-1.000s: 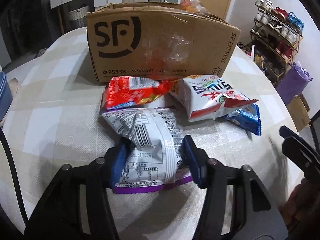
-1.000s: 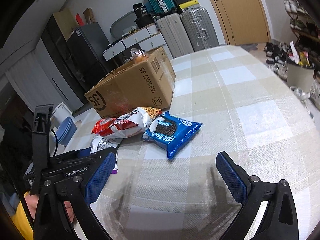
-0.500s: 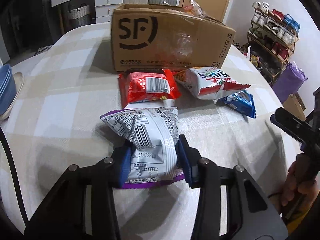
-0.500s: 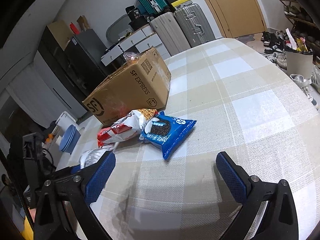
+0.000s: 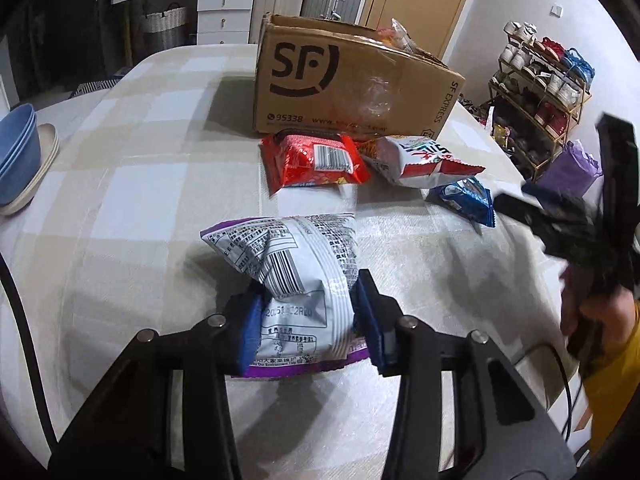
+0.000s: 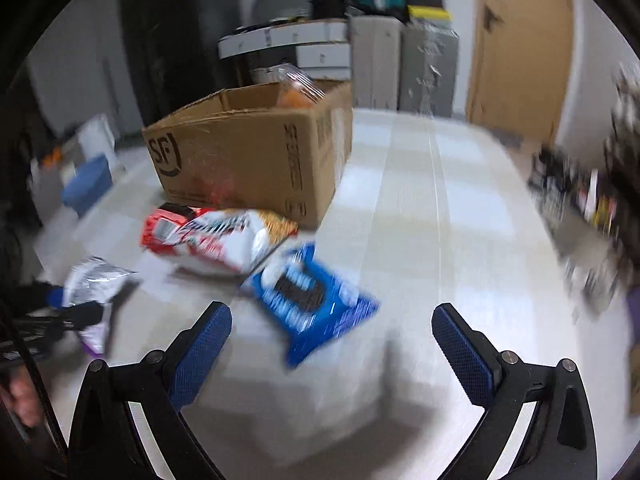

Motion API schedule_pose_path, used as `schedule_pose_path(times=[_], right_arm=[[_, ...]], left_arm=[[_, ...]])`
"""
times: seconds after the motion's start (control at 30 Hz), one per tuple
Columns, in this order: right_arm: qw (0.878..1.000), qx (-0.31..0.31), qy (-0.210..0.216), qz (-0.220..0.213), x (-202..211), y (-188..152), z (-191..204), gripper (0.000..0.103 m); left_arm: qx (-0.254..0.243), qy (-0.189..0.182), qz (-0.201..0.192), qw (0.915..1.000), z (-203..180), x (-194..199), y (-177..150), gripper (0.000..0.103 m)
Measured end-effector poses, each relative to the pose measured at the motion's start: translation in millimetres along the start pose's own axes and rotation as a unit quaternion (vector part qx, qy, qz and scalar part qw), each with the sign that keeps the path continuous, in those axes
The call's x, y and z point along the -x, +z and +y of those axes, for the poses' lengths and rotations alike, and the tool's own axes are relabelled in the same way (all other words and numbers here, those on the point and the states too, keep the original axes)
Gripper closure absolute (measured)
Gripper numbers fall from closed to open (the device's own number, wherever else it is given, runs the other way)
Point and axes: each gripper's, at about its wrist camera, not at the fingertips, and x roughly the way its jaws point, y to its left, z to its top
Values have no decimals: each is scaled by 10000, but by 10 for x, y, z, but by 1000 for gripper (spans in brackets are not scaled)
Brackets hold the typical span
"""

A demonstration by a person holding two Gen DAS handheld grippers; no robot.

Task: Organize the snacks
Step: 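Grasp the silver chip bag with the left gripper while the right grasps the blue Oreo packet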

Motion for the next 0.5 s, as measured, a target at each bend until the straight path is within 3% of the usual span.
schedule_pose_path(times=[0.1, 0.23, 0.33, 0.5], right_arm=[[9981, 559, -40, 250, -212, 136, 62, 1], [9943, 859, 129, 617, -489, 205, 91, 4], [9922, 880, 252, 850, -628, 195, 88, 21], [9931, 654, 500, 835, -597, 147, 103, 48]], left_arm=[[49, -25, 25, 10000, 39, 8, -37, 64], [54, -68, 39, 10000, 54, 20, -55, 64], [46, -84, 52, 9999, 60, 22, -54, 64], [98, -89, 75, 9999, 86, 22, -57, 63]])
